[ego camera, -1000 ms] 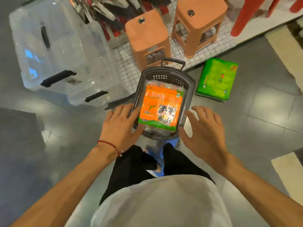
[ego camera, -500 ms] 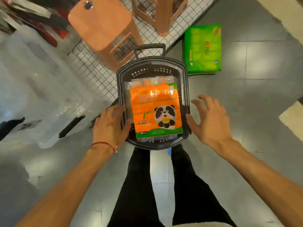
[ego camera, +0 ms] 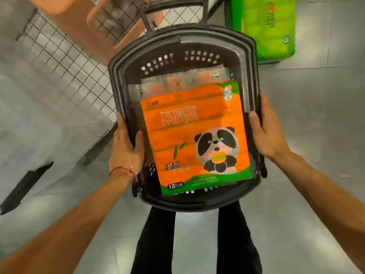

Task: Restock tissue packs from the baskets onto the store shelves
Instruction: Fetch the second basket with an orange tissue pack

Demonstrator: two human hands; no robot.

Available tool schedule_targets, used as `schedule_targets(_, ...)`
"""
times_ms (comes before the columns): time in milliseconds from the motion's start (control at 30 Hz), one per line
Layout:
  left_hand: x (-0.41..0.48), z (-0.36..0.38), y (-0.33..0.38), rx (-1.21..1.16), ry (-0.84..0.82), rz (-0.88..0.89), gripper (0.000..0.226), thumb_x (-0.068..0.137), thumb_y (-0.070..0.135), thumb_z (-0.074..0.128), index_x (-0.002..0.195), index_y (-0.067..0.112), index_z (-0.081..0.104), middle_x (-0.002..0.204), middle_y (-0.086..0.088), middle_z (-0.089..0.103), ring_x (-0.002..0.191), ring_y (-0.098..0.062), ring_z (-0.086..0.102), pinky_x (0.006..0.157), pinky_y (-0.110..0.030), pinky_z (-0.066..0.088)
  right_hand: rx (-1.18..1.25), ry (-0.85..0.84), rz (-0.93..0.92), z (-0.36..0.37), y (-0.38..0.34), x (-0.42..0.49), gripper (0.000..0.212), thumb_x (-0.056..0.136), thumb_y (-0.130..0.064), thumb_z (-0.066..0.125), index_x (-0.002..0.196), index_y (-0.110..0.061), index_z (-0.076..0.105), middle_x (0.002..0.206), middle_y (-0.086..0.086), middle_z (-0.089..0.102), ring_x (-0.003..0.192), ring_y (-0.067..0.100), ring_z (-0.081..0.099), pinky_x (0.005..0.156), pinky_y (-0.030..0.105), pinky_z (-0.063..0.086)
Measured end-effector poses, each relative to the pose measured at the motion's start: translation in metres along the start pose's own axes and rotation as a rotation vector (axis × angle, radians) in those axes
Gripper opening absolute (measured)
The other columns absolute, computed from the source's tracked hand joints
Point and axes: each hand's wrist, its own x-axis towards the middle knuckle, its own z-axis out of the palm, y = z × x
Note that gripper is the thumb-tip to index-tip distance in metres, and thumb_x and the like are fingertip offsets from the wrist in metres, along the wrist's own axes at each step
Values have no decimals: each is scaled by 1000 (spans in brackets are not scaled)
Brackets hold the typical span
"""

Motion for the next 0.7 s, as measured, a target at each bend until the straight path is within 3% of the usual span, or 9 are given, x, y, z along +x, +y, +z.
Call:
schedule_targets(67,4,6,-7,-52,13,64,76,108,41,42,163,32,-10,161,-6,34,145,-25,38,116,-42,33,34,-3,-6,10,12,7,66,113,-52,31,170,-35,2,155,8,56,132,29,61,110,52,50)
schedule_targets(133,6,9,-10,-102,7,83,74,109,43,38,163,31,-10,163,-4,34,145,-27,39,115,-40,32,44,35,17,18,20,10,65,112,-54,29,168,-40,-2,113,13,74,96,32,74,90,57,59)
schedule_targets(233,7,8,-5,-123,7,44,72,108,44,35,162,32,-11,156,-8,47,130,-32,56,103,-32,38,77,66,29,22,24,11,65,110,-58,28,166,-44,-2,79,9,69,69,30,71,70,58,60)
schedule_targets(400,8,3,1,-112,17,-4,71,109,40,37,160,41,-13,126,3,60,80,-12,63,89,-34,48,113,94,29,22,21,8,64,110,-54,32,167,-45,5,104,14,74,82,32,73,79,60,61)
schedule_targets(467,7,3,4,-53,41,-24,71,109,44,37,157,50,-15,103,-2,69,67,-19,62,78,-43,56,141,137,45,20,14,0,62,113,-44,36,169,-39,11,117,22,71,91,37,72,85,62,60)
schedule_targets(533,3,1,9,1,59,-28,70,108,46,37,156,53,-14,81,1,62,62,-23,59,71,-46,55,183,179,85,15,7,-12,58,115,-32,39,169,-32,17,132,22,67,103,33,67,99,54,57)
schedule_targets(600,-4,-6,19,40,51,-5,70,108,46,38,157,53,-10,82,-3,65,65,-24,60,72,-46,55,207,218,120,4,3,-30,57,116,-26,41,168,-28,21,136,-1,67,116,24,57,99,35,51)
schedule_targets(667,-16,-17,31,71,17,36,70,107,46,40,158,52,-7,104,-15,71,73,-25,61,76,-46,56,238,243,142,-13,1,-55,57,115,-27,43,168,-31,24,119,-36,60,109,21,63,96,33,52)
schedule_targets(700,-23,-22,38,74,-8,56,70,107,47,41,158,53,-7,112,-16,71,76,-23,60,76,-43,55,250,255,164,-22,1,-70,57,115,-30,44,168,-34,24,109,-39,59,103,21,68,95,36,56)
